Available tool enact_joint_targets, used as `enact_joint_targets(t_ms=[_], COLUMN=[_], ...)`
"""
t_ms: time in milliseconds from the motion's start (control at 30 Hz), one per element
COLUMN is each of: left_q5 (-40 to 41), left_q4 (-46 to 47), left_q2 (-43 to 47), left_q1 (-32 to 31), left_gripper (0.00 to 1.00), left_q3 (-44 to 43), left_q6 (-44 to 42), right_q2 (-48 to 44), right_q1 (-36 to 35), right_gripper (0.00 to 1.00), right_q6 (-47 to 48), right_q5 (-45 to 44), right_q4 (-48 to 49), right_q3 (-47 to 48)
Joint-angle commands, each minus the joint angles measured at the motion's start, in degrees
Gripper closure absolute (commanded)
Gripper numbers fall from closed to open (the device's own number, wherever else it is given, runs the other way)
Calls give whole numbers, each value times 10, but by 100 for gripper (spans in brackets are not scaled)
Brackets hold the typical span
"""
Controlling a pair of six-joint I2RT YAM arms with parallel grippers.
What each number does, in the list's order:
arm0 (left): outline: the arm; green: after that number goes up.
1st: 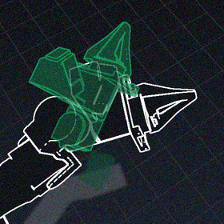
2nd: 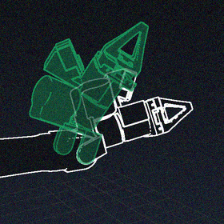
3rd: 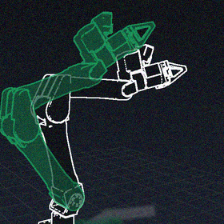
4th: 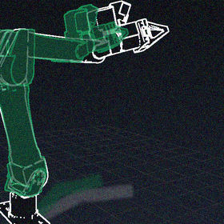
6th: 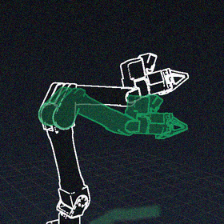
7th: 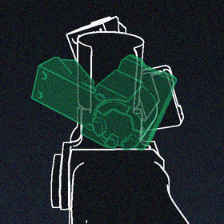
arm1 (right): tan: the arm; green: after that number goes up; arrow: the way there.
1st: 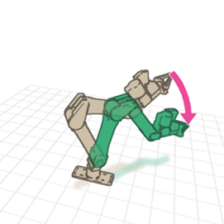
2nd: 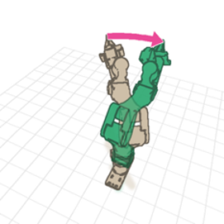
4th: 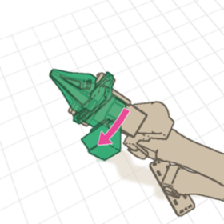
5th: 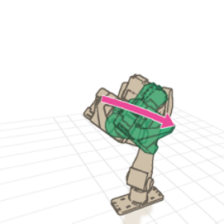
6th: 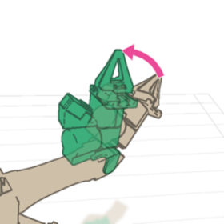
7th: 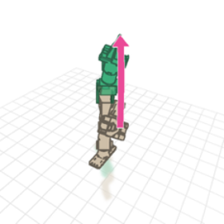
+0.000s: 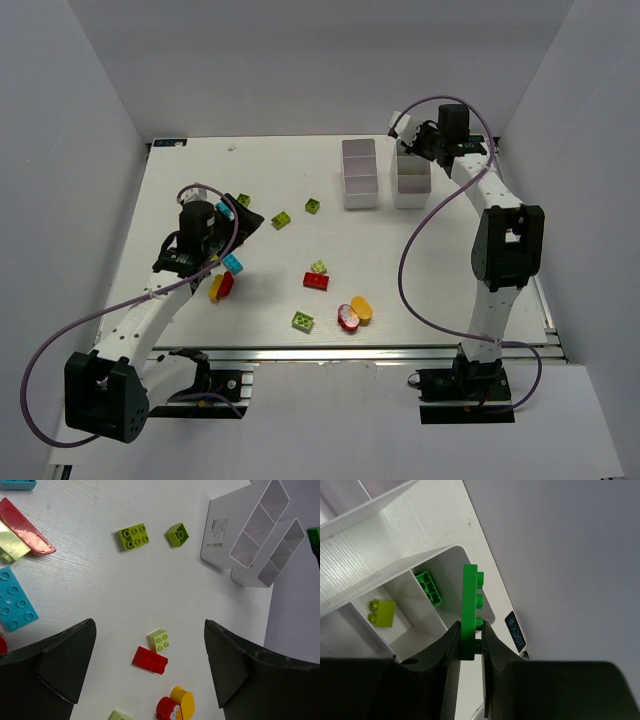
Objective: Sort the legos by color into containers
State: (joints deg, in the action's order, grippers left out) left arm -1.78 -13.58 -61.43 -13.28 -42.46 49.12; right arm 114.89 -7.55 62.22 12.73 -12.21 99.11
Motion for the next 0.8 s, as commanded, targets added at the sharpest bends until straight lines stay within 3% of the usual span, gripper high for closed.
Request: enact_joint_targets(t_ms=[0, 367, 600, 767], left_q5=[10, 10, 10, 10], left_q4=[-6, -19, -25, -26], left_q2=[13, 10, 13, 13], left_q1=[3, 5, 6, 8], left_gripper=[2, 2, 2, 2], left_q3=[4, -8, -10, -10], left_q6=[-8, -21, -22, -23], right_q2=[12, 39, 63, 67], right_q1=[3, 3, 3, 3], right_gripper=[98, 86, 56, 47], right_q6=[40, 79, 85, 88], right_q5=[-9, -17, -20, -22], right_q4=[-5, -18, -23, -19], right_q3=[27, 45, 76, 79])
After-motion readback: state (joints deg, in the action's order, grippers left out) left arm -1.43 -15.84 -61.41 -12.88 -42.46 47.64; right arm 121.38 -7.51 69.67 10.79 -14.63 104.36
